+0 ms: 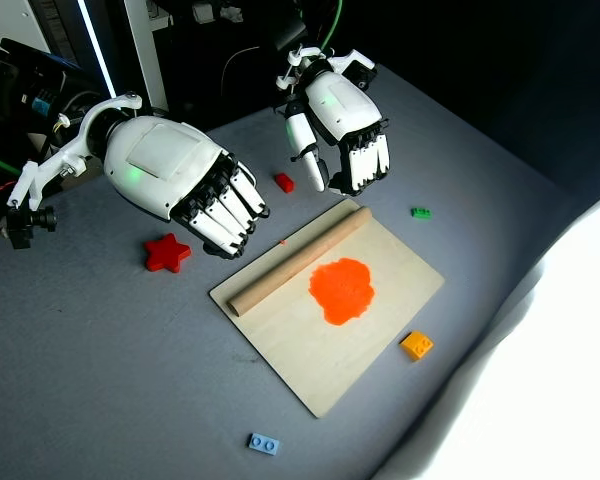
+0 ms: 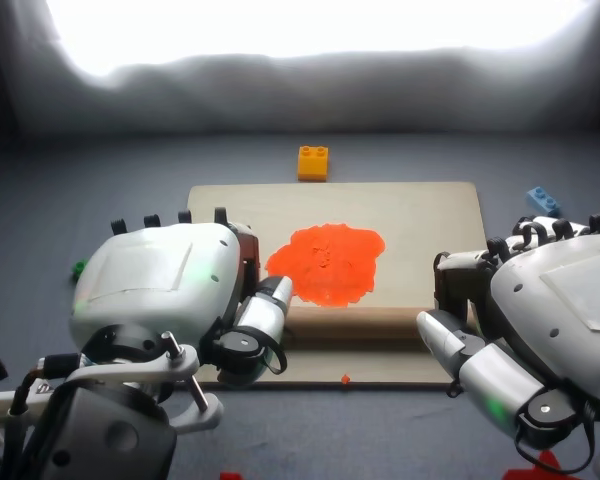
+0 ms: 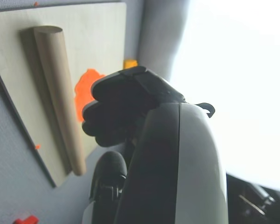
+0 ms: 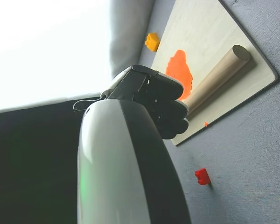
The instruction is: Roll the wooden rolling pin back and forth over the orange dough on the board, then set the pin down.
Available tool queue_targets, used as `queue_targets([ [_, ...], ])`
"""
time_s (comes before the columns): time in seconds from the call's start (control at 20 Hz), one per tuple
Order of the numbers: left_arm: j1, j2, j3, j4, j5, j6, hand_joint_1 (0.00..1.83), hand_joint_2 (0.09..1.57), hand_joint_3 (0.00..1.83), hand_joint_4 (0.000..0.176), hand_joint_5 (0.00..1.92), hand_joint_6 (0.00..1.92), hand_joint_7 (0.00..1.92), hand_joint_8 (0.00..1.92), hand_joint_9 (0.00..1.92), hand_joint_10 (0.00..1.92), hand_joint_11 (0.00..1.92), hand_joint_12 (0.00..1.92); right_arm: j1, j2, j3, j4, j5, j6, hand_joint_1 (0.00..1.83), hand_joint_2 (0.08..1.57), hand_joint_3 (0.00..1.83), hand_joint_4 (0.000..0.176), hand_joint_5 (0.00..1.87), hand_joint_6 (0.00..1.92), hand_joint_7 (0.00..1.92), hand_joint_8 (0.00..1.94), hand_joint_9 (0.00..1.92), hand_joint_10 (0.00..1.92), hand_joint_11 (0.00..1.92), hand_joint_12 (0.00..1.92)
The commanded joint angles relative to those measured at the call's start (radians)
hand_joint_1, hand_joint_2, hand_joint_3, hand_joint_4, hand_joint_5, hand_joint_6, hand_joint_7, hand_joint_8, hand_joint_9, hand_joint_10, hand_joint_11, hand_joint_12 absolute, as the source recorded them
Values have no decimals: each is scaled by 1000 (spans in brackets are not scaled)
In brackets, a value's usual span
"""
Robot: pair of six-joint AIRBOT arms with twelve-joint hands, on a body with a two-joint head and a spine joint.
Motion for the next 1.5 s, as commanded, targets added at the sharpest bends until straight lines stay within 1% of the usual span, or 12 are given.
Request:
queue_targets([
  [0.0,-8,-3,4,87,-69,-1,0,1347,268,0,0,0,0,0,0,0,0,0,1,-5,-2,-83,93,3,0,1504,246,0,3,30,0,24,0,8,0,23],
  [0.05,-7,-3,5,87,-69,-1,0,1347,268,0,0,0,0,0,0,0,0,0,0,-9,-1,-83,96,0,0,1504,246,0,3,30,0,24,0,8,0,23],
  [0.1,-6,-3,7,88,-69,-1,0,1417,132,0,0,0,0,0,0,0,0,0,-1,-12,1,-83,99,-2,0,1558,140,0,0,8,0,4,0,1,0,4],
  [0.15,-5,-4,10,88,-69,-1,0,1460,45,0,0,0,0,0,0,0,0,0,-3,-19,6,-83,101,-6,0,1571,113,0,0,2,2,0,0,0,0,0],
  [0.35,-5,-9,13,90,-69,-1,0,1462,38,0,0,0,0,0,0,0,0,0,-11,-37,29,-83,111,-12,0,1571,70,0,0,0,1,0,0,0,0,0],
  [0.45,11,-27,19,95,-69,-11,0,1466,37,0,0,0,0,0,0,0,0,0,-23,-51,46,-83,111,-15,0,1571,79,0,13,5,9,2,0,0,0,0],
  [0.55,41,-52,35,144,-69,-60,0,1476,39,0,2,1,0,0,0,0,0,0,-28,-69,65,-83,113,-20,0,1571,80,0,20,7,15,4,0,0,0,0],
  [0.75,92,-82,57,217,-76,-74,0,1480,34,0,7,2,1,0,0,0,0,0,-33,-110,103,-83,117,-18,0,1571,101,0,14,2,11,0,0,0,0,0],
  [1.1,192,-122,131,292,-125,-145,0,1478,25,0,2,0,0,0,0,0,0,0,-65,-193,181,-83,114,4,0,1571,124,0,43,14,34,9,8,3,0,0],
  [1.2,209,-142,164,310,-140,-178,0,1480,24,0,0,0,0,0,0,0,0,0,-61,-209,198,-83,103,2,0,1571,126,0,28,6,21,3,0,0,0,0],
  [1.3,216,-161,191,322,-141,-185,0,1479,22,0,0,0,0,0,0,0,0,0,-51,-225,215,-83,85,-11,0,1571,124,0,1,0,1,0,0,0,0,0],
  [1.45,229,-194,232,329,-141,-191,0,1477,19,0,0,0,0,0,0,0,0,0,-38,-276,279,-83,69,-22,0,1571,122,0,46,14,33,8,0,0,0,0],
])
